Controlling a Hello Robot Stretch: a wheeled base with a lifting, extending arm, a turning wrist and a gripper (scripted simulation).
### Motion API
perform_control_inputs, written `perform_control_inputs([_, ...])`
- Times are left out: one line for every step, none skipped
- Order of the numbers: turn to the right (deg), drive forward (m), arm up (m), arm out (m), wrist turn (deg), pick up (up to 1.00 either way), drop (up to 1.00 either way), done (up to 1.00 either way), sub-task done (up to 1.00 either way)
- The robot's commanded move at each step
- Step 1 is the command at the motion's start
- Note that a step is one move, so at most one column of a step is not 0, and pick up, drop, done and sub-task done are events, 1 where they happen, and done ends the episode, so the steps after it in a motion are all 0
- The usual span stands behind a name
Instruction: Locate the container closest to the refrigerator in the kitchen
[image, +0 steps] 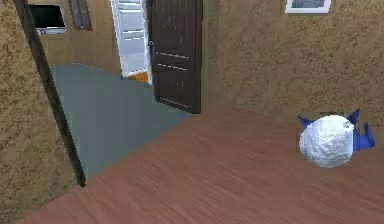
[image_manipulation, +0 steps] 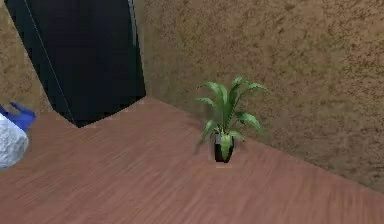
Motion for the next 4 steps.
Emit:
perform_control_inputs([45.0, 0.00, 0.00, 0.00, 0.0, 0.00, 0.00, 0.00, 0.00])
perform_control_inputs([6.0, 0.00, 0.00, 0.00, 0.0, 0.00, 0.00, 0.00, 0.00])
perform_control_inputs([0.0, 1.00, 0.00, 0.00, 0.0, 0.00, 0.00, 0.00, 0.00])
perform_control_inputs([3.0, 0.00, 0.00, 0.00, 0.0, 0.00, 0.00, 0.00, 0.00])
